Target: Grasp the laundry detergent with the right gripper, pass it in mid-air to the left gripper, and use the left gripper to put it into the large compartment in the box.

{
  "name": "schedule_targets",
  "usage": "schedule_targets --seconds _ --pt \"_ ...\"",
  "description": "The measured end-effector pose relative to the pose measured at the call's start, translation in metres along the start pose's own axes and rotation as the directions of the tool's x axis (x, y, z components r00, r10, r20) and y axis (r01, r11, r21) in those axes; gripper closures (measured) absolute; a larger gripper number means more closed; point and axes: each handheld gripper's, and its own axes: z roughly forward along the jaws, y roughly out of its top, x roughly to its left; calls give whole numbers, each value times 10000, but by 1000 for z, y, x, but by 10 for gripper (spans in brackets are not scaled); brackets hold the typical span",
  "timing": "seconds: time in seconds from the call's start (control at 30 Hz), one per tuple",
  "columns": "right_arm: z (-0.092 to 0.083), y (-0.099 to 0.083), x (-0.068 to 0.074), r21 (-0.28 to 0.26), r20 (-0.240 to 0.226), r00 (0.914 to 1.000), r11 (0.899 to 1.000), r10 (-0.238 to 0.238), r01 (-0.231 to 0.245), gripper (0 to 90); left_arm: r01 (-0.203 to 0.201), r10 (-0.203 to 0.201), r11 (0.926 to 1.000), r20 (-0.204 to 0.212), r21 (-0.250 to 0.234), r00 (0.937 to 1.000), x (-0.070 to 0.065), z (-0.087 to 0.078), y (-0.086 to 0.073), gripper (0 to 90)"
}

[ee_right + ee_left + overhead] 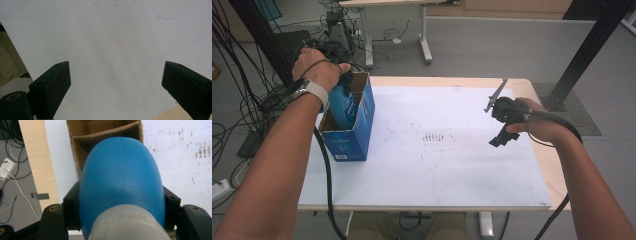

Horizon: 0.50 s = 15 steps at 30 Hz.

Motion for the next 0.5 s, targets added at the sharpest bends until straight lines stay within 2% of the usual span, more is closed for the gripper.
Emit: schedule_targets --seconds 0.5 --pt "3 2 0 69 -52 10000 10000 6 -6 85 -44 44 9999 -43 -121 10000 2 28 -2 375"
